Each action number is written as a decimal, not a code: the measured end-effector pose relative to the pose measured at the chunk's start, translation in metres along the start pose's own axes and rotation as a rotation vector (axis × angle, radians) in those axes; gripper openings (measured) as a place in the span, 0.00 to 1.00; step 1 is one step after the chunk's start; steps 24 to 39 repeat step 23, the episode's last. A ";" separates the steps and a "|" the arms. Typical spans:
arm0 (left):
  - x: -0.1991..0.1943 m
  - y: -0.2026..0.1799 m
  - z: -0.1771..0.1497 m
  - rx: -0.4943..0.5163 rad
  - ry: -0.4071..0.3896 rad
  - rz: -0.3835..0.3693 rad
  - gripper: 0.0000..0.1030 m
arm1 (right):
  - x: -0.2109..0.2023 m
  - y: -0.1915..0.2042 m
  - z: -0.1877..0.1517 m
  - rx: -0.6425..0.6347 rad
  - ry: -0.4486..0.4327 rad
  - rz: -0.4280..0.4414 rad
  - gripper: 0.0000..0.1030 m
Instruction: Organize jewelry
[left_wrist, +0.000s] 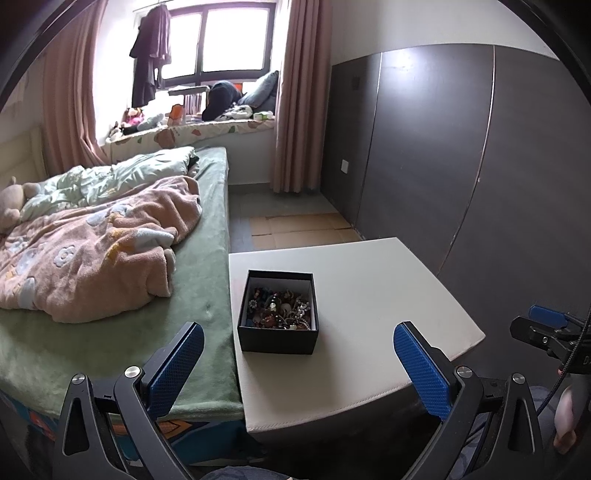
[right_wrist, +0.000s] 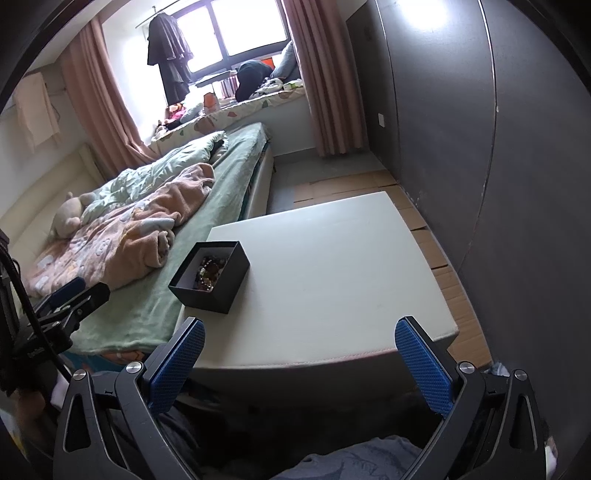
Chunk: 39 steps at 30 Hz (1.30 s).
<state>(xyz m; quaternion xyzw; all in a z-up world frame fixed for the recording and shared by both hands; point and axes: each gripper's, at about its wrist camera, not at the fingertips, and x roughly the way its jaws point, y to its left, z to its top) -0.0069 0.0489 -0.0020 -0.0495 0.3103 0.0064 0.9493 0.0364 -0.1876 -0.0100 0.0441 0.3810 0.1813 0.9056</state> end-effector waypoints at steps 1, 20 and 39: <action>0.000 0.000 0.000 0.001 0.002 -0.001 1.00 | 0.000 0.000 0.000 -0.001 -0.002 0.000 1.00; -0.003 -0.001 0.000 -0.022 -0.017 0.020 1.00 | -0.001 0.009 -0.001 -0.010 0.005 -0.001 1.00; -0.003 -0.001 0.000 -0.020 -0.015 0.008 1.00 | 0.000 0.009 -0.001 -0.011 0.009 -0.007 1.00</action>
